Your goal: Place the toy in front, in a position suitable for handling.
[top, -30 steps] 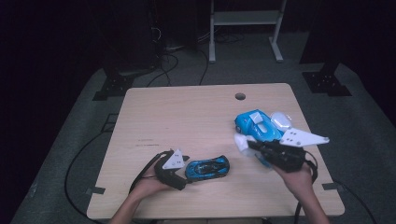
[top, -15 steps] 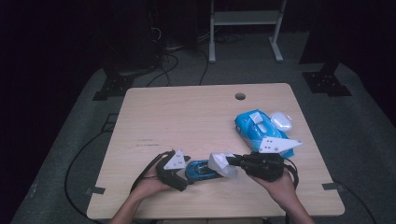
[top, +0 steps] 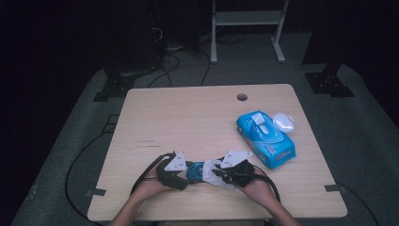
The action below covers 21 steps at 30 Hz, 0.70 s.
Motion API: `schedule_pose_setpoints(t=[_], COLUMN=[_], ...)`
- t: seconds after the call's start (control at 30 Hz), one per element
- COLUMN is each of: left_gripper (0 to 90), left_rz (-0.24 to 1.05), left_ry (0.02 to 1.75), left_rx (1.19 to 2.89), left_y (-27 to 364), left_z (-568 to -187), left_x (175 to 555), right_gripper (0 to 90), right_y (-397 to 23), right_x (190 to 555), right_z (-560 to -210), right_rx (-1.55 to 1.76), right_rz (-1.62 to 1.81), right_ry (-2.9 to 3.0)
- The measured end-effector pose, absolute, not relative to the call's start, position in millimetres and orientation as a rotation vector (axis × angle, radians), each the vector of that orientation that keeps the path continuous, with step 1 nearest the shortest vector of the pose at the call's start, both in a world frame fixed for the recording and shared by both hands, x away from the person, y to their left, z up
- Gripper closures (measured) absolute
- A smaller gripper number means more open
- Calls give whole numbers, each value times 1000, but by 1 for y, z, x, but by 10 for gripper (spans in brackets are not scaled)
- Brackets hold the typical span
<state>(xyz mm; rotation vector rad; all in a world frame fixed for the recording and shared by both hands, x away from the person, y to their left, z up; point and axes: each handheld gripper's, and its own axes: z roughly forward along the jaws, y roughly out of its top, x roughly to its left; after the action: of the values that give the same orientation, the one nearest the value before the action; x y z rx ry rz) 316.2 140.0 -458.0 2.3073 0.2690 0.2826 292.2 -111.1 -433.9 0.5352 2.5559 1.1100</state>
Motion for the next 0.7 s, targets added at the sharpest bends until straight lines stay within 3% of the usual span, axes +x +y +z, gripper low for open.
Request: schedule_pose_setpoints(t=[0.1, 0.2, 0.4, 0.6, 0.7], left_gripper=[311, 230, 177, 233, 244], left_rz=[284, 242, 170, 195, 206], left_ry=[275, 307, 352, 345, 344], left_rx=[2309, 2303, 2311, 2341, 2342], left_y=[139, 138, 135, 133, 132], left_z=[-459, -461, -468, -472, -472], left_x=[316, 320, 330, 330, 328], right_gripper=[588, 564, 698, 835, 841], right_y=[-108, -106, -108, -117, -129], right_x=[293, 288, 288, 296, 303], right_z=[-445, -452, -455, -452, -449], right_rx=[510, 456, 493, 605, 677], right_rz=[1046, 1004, 1041, 1129, 1116], right_ry=[2596, 2561, 2517, 2559, 2529])
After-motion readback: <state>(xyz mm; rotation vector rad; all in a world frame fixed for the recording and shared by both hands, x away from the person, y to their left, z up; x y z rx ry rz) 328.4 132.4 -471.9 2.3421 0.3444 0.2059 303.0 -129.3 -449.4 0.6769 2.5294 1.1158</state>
